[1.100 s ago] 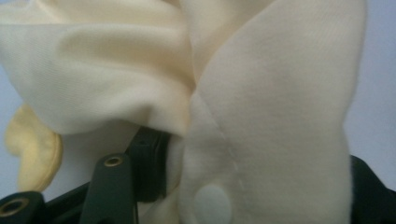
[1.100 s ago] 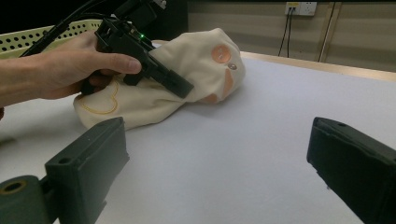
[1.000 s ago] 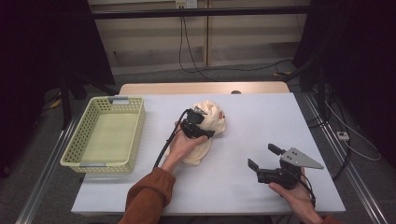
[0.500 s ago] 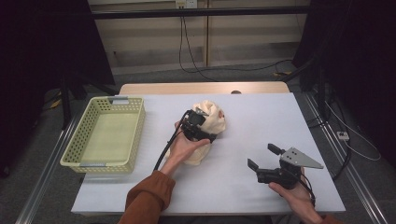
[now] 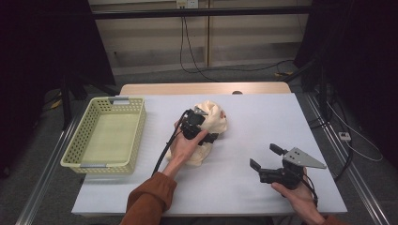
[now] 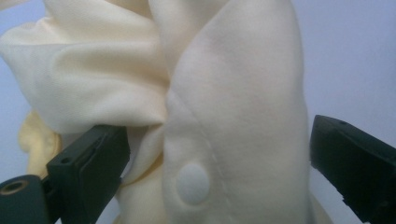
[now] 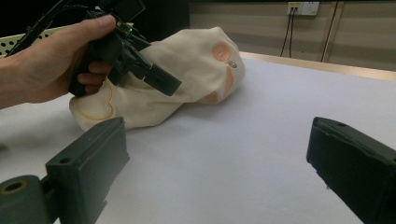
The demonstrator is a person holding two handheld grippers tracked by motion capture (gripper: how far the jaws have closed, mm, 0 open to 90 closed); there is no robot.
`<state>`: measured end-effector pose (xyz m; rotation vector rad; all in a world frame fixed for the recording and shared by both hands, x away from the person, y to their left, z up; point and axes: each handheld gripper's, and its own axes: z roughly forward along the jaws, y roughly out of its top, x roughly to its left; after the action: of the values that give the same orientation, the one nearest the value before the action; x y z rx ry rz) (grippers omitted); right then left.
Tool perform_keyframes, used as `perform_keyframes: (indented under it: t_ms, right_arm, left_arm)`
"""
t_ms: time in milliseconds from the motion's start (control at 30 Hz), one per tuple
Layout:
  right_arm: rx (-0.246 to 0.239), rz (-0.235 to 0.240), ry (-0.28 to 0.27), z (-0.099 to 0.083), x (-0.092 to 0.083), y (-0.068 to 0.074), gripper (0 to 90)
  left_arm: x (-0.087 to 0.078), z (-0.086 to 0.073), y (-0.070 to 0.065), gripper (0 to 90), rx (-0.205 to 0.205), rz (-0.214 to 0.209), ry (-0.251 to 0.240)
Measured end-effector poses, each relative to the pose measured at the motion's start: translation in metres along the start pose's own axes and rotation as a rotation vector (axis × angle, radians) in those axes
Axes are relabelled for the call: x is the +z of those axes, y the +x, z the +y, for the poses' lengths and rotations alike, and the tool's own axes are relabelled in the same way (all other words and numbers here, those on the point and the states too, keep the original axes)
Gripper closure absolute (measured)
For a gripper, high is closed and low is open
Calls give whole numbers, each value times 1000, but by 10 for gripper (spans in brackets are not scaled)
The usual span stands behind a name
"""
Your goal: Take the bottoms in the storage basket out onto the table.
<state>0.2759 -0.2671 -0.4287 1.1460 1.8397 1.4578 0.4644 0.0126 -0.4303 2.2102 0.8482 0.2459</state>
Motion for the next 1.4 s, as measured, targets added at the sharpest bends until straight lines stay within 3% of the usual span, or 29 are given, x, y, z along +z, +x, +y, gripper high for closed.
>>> perform_keyframes:
  t_ms: [67, 167, 300, 400, 500, 667, 767, 867, 1067, 1233, 1400]
  right_arm:
    - [0, 2, -1, 0, 0, 0, 53]
    - [5, 3, 1, 0, 1, 0, 52]
    - [-1, 6, 0, 1, 2, 0, 52]
    - [-2, 6, 2, 0, 2, 0, 53]
    - [-2, 5, 3, 0, 2, 0, 53]
    - [-1, -1, -1, 1, 1, 1, 52]
    - [-4, -2, 3, 1, 1, 2, 53]
    - [-4, -3, 1, 1, 1, 3, 53]
    - [-8, -4, 4, 1, 1, 2, 52]
    - [-4, -6, 2, 1, 1, 3, 53]
    - [-10, 0, 1, 2, 3, 3, 52]
  left_arm:
    - [-3, -1, 0, 58, -5, 9, -23]
    - [-5, -2, 0, 58, -7, -14, -38]
    - [-11, 0, 0, 74, 13, 21, -65]
    - [-15, 0, 2, 75, 14, -1, -97]
    - [-16, 0, 3, 62, 23, -5, -88]
    - [-23, -2, 3, 63, 13, 9, -150]
    - [-28, -2, 1, 50, 7, 55, -167]
    - [-34, -3, 1, 51, -1, 49, -187]
    - [-45, -1, 1, 51, 45, 75, -241]
    - [-55, -1, -1, 48, 72, 44, -258]
    - [-67, -2, -5, 52, 111, 89, -271]
